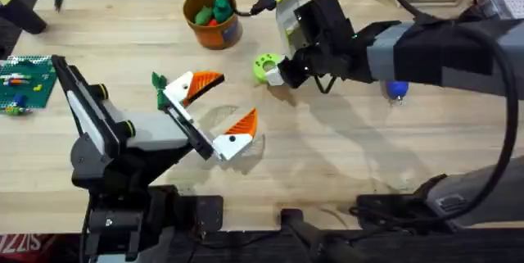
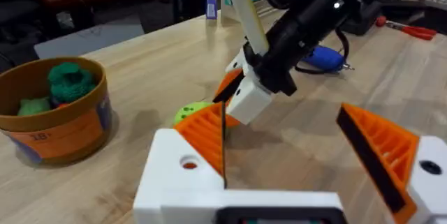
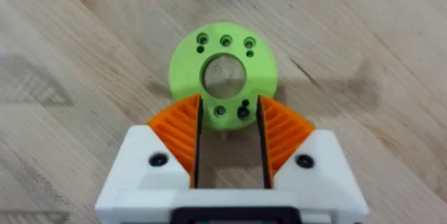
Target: Pick up the gripper from the table and insert it into the empty holder that is missing its gripper. Then pick up a screw, insert it into the mounting hole, and use the screwdriver to tighten it. Finally, clean up the table by picking up the vegetable and placing it into the bucket.
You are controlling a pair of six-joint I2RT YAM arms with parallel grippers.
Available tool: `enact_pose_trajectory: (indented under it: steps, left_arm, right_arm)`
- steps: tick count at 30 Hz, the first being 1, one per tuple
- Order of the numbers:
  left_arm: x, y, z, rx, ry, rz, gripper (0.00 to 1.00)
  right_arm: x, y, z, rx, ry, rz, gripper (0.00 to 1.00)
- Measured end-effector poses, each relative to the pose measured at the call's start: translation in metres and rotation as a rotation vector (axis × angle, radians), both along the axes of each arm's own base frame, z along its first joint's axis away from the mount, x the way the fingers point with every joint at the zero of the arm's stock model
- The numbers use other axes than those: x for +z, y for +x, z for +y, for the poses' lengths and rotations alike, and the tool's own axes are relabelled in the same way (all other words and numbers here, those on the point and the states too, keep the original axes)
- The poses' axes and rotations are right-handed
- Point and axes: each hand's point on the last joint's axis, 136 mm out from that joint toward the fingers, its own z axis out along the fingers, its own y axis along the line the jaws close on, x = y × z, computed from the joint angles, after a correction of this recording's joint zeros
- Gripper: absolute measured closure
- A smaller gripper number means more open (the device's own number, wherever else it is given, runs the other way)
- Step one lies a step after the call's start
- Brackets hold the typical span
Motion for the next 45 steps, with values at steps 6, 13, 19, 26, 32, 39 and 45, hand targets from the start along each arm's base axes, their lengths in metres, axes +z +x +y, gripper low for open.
enact_pose_trajectory:
  steps: [6, 13, 19, 26, 32, 39, 45]
  left_arm:
    - [0.0, 0.0, 0.0, 0.0, 0.0, 0.0, 0.016]
    - [0.0, 0.0, 0.0, 0.0, 0.0, 0.0, 0.015]
    - [0.0, 0.0, 0.0, 0.0, 0.0, 0.0, 0.014]
    - [0.0, 0.0, 0.0, 0.0, 0.0, 0.0, 0.014]
    - [0.0, 0.0, 0.0, 0.0, 0.0, 0.0, 0.014]
    - [0.0, 0.0, 0.0, 0.0, 0.0, 0.0, 0.016]
    - [0.0, 0.0, 0.0, 0.0, 0.0, 0.0, 0.015]
  right_arm:
    - [0.0001, 0.0001, 0.0001, 0.0, 0.0, 0.0, 0.628]
    - [0.0, 0.0001, 0.0001, 0.0, 0.0, 0.0, 0.726]
    - [-0.0001, 0.0001, -0.0001, 0.0, -0.001, 0.0, 0.77]
    - [-0.0001, 0.0001, -0.0001, 0.0, -0.001, 0.0, 0.839]
    - [0.0, 0.0004, -0.0004, -0.001, -0.001, -0.001, 0.944]
    - [0.0, 0.0005, -0.0003, -0.001, -0.001, -0.001, 0.994]
    - [0.0, 0.0005, -0.0003, -0.001, -0.001, -0.001, 0.995]
